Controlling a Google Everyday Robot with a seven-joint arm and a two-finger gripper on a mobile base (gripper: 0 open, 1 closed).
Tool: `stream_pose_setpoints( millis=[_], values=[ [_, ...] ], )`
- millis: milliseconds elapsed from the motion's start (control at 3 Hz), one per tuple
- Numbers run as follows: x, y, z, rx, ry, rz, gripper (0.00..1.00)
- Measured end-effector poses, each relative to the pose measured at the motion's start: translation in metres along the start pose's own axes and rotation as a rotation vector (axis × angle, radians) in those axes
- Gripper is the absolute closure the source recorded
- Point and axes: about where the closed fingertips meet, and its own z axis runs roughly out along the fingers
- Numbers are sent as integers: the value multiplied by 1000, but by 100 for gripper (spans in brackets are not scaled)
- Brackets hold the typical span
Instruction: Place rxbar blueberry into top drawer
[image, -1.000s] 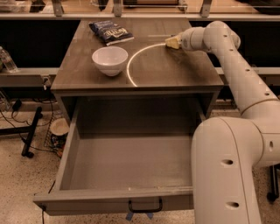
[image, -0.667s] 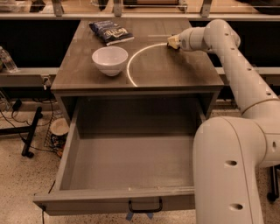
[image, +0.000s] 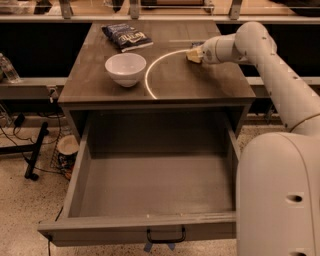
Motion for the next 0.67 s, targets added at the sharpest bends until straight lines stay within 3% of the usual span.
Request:
stream_pose_setpoints(
  millis=[667],
  values=[
    [-33,18,-53,1,-34,-85,100]
  ],
)
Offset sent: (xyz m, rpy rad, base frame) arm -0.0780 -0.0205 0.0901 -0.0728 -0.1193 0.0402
